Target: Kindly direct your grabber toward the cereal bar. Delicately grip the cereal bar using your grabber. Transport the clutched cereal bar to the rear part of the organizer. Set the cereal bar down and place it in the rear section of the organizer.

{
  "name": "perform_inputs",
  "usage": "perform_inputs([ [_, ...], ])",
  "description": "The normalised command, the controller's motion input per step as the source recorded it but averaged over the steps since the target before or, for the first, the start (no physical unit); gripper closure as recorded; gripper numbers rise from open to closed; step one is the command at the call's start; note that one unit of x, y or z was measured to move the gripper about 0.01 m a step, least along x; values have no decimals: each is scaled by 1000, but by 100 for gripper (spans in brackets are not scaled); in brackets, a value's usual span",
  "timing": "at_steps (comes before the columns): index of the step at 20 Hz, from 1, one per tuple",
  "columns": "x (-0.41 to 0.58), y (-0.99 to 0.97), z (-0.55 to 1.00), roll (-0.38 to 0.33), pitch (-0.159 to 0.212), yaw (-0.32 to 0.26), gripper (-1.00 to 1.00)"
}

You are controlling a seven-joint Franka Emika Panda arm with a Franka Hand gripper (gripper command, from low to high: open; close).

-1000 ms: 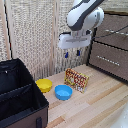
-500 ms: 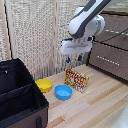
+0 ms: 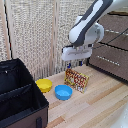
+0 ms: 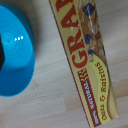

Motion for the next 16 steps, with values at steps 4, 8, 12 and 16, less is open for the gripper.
perform_inputs([
  [4, 0, -192, -357, -66, 0, 157, -100],
  [8, 5, -202, -334, -46, 0, 208, -100],
  [12, 46, -224, -266, -20, 3, 234, -100],
  [16, 12, -162, -110, 0, 44, 139, 100],
])
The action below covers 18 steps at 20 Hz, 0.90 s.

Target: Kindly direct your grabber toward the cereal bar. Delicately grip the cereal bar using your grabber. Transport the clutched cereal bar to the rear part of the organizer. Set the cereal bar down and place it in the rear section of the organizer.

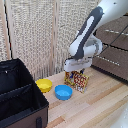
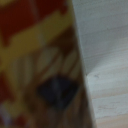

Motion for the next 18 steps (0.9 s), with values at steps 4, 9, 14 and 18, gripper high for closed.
perform_inputs([
  [4, 0, 0, -51, 0, 25, 10, 100],
  [9, 0, 37, 8, 0, 22, -20, 100],
  [14, 0, 0, 513, 15, 31, -132, 100],
  [18, 10, 0, 927, 5, 39, -119, 100],
])
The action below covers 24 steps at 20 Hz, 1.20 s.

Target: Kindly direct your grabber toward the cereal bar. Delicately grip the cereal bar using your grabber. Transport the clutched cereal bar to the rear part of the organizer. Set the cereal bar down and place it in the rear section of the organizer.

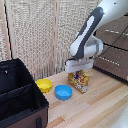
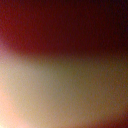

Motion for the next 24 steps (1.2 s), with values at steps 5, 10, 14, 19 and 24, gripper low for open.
perform_inputs([
  [5, 114, 1, 989, 0, 67, -78, 100],
  [10, 290, 82, 889, 0, 18, -79, 100],
  [14, 449, 227, 828, 11, 18, -90, 100],
  [19, 374, 362, 730, -15, 12, -188, 100],
  [24, 118, 258, 465, -1, 0, -272, 100],
])
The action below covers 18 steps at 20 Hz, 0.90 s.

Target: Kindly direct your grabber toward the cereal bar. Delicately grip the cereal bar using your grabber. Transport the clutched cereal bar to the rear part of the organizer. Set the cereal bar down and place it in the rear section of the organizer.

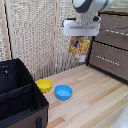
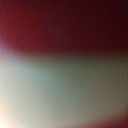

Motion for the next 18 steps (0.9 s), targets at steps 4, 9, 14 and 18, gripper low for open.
perform_inputs([
  [4, 0, 190, 431, 3, -11, -313, 100],
  [9, 0, 235, 482, 0, -22, -296, 100],
  [14, 13, 425, 399, 19, -5, -225, 100],
  [18, 152, 776, 291, 25, 40, -87, 100],
])
